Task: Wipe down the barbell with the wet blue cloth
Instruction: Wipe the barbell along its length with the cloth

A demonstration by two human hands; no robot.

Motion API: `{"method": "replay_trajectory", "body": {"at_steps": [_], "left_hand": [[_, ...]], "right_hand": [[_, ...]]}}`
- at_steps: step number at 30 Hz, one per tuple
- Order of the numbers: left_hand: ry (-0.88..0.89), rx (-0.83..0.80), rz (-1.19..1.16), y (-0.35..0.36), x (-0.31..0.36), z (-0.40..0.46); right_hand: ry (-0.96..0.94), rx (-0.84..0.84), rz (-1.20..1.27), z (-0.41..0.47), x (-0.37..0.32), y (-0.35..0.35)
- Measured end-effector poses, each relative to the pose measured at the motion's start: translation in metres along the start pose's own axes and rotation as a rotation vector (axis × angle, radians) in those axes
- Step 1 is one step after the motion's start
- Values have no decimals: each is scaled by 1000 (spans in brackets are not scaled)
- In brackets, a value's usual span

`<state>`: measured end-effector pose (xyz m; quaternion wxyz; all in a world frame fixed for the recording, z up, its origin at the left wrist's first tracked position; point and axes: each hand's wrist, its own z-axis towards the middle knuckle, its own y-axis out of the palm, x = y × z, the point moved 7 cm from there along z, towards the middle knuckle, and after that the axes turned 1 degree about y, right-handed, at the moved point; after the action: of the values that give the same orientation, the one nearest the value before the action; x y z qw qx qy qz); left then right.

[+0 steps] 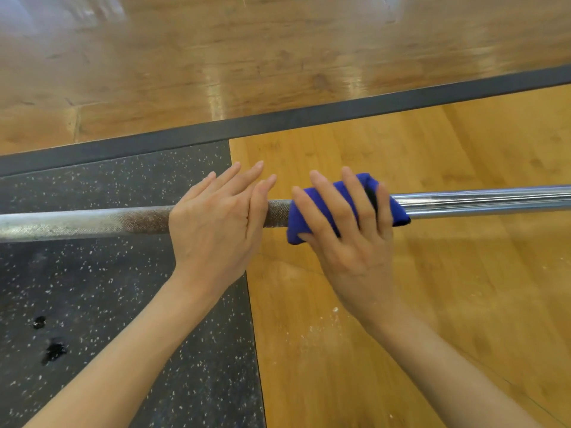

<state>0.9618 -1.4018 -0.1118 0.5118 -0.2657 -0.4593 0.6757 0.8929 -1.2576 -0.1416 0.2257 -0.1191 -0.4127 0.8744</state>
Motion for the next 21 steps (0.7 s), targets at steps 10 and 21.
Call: {"method": "replay_trajectory", "body": {"at_steps": [10,21], "left_hand": [[-25,65,0,5,-7,18],[-43,50,-29,3,-5,15]], "right_hand": [[-4,-44,-39,25,1,8],[64,-247,66,49,3,0]]}}
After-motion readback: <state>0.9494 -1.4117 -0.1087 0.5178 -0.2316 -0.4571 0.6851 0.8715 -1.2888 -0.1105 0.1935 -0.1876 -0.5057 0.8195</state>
